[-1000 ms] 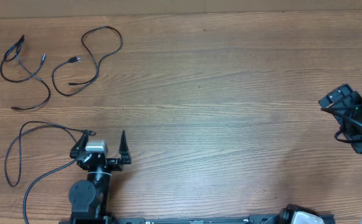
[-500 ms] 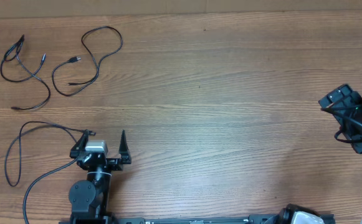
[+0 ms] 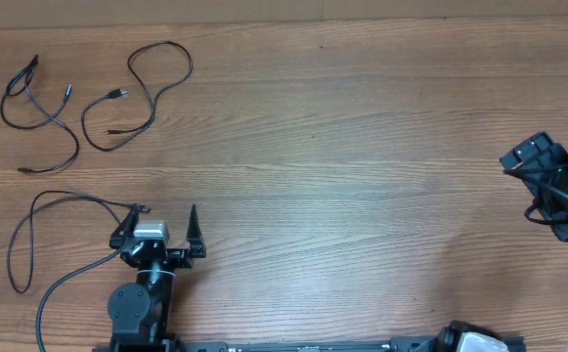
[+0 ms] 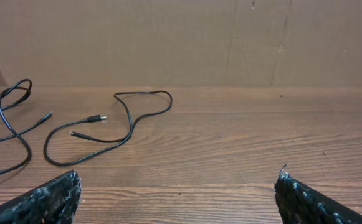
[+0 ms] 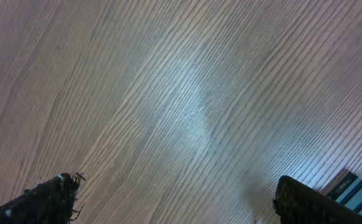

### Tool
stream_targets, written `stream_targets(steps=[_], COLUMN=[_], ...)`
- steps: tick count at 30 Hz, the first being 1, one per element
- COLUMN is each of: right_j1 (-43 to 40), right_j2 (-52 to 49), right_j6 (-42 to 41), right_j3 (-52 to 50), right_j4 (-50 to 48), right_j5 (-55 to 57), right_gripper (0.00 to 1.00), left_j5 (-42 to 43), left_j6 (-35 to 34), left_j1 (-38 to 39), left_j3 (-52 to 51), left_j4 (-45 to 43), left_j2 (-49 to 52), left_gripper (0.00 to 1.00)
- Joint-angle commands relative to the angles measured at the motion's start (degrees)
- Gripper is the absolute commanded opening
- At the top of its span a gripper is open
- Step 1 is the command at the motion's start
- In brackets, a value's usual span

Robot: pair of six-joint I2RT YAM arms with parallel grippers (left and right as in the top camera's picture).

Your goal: Untangle cables

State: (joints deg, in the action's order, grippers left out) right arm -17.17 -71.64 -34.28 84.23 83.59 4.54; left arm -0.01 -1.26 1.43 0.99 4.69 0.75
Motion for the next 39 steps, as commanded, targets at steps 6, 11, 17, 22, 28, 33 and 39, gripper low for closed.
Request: stream_targets(steps=[6, 11, 17, 22, 28, 33, 39], right_j1=[3.9, 7.4, 11.7, 11.9, 11.9, 11.8, 11.9], right_j2=[9.2, 20.4, 39.0, 53.7, 64.9, 71.5, 71.4], right_j6=[0.3, 0.3, 0.3, 0.3, 0.3, 0.3, 0.3], right_j3=[-6.0, -13.8, -26.3, -34.2, -38.7, -41.8, -48.2], right_j4=[-12.8, -17.0, -23.1, -28.8, -32.5, -32.9, -42.9], right_j5=[0.5, 0.5, 0.5, 0.5, 0.5, 0.5, 0.5], right_gripper=[1.00, 1.00, 1.00, 1.00, 1.00, 1.00, 1.00], left_j5=[0.0, 0.0, 0.0, 0.0, 0.0, 0.0, 0.0], left_j6=[0.9, 0.9, 0.9, 0.9, 0.9, 0.9, 0.9], left_j1=[-0.4, -0.4, -0.4, -0.4, -0.4, -0.4, -0.4], left_j3=[-0.6, -0.6, -0.6, -0.6, -0.6, -0.6, -0.6], left_j4=[-0.2, -0.2, -0.2, -0.2, -0.2, -0.2, -0.2], left_j2=[-0.5, -0.5, -0.5, -0.5, -0.5, -0.5, -0.5], left_gripper=[0.99, 1.00, 1.00, 1.00, 1.00, 1.00, 1.00])
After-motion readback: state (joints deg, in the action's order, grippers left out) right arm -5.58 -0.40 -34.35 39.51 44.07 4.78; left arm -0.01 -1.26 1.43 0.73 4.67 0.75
